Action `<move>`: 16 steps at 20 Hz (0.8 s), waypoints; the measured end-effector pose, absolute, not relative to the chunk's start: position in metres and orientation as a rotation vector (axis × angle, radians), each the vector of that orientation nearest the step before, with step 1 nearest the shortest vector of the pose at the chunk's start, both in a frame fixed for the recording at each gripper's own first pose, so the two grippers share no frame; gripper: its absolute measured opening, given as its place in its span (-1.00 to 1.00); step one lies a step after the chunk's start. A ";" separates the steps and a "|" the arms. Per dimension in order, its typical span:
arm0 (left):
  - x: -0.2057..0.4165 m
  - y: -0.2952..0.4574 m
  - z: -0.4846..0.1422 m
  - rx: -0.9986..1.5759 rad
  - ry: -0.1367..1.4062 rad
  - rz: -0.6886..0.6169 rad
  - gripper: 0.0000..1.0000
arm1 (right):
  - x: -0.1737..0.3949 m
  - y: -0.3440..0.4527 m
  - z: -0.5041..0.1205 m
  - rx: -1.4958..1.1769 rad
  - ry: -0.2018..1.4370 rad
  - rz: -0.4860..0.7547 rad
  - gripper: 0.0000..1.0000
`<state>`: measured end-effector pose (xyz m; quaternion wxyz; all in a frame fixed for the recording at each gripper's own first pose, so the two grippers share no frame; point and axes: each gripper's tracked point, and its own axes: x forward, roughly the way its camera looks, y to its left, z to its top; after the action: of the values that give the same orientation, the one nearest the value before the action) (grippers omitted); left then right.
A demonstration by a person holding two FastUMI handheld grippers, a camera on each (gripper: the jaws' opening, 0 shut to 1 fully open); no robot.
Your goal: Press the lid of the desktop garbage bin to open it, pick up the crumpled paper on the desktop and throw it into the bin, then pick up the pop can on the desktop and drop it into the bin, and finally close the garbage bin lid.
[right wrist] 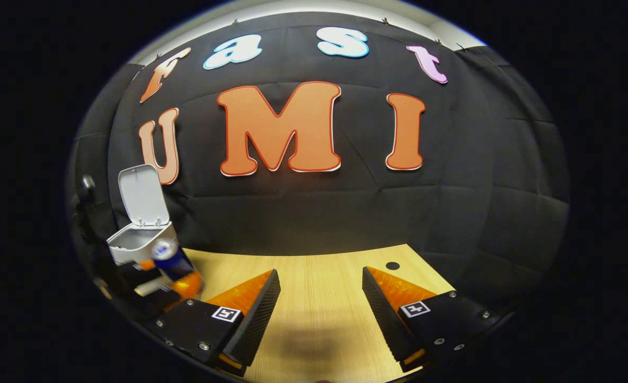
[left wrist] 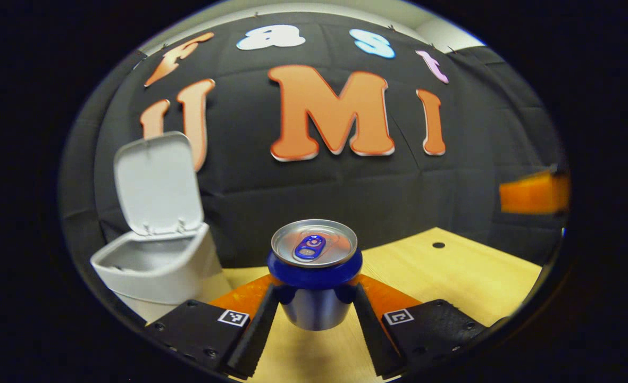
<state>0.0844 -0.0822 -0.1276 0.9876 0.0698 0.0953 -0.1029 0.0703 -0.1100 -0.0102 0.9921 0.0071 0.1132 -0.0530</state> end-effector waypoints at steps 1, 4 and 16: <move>0.082 -0.066 -0.108 0.131 0.189 -0.175 0.52 | 0.072 -0.107 -0.012 0.016 0.229 -0.099 0.86; 0.089 0.003 -0.059 0.073 0.172 -0.051 0.52 | 0.076 -0.099 -0.015 0.027 0.229 -0.084 0.86; 0.177 0.127 -0.139 -0.041 0.334 0.108 0.58 | 0.079 -0.062 -0.014 0.016 0.213 -0.035 0.86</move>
<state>0.1771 0.1266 -0.1394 0.9845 -0.0202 0.1660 0.0538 0.0786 -0.0622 -0.0139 0.9942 0.0079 0.1062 -0.0175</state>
